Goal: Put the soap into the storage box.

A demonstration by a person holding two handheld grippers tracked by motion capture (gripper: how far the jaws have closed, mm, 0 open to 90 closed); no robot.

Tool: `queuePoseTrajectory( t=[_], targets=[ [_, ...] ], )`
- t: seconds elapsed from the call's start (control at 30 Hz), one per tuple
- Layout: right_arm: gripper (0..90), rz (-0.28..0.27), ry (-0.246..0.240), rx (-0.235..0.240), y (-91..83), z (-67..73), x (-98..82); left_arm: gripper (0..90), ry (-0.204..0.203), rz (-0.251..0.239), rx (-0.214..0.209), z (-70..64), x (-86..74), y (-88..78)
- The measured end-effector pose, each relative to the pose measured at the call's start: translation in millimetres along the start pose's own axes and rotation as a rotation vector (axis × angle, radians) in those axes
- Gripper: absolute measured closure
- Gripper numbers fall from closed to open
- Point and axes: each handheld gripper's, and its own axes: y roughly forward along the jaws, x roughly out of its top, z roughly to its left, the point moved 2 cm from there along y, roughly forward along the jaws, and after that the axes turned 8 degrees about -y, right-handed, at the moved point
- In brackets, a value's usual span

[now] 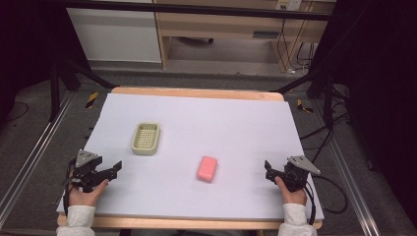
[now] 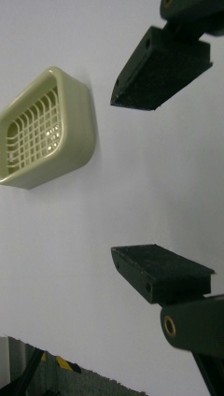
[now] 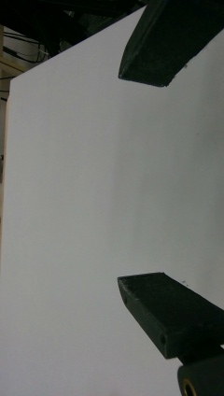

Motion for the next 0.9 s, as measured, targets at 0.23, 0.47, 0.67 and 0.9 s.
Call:
queuePoseTrajectory(
  t=[0.23, 0.47, 0.67, 0.9],
  targets=[
    [3.5, 0.004, -0.005, -0.002, 1.0, 1.9, -1.4, 26.0, -0.01, -0.005, -0.017, -9.4, 3.4, -3.4],
    [3.6, 0.014, -0.01, 0.005, 4.6, 4.8, -2.5, 26.4, 0.003, 0.001, -0.046, -19.5, 5.7, -3.7],
    [3.6, 0.01, 0.004, 0.021, 7.7, 7.3, -2.7, 26.5, 0.027, -0.006, -0.077, -32.9, 7.9, -4.5],
    [4.0, 0.013, 0.012, 0.026, 7.9, 7.5, -3.5, 25.9, 0.046, 0.015, -0.097, -43.5, 7.3, -2.0]
  ],
)
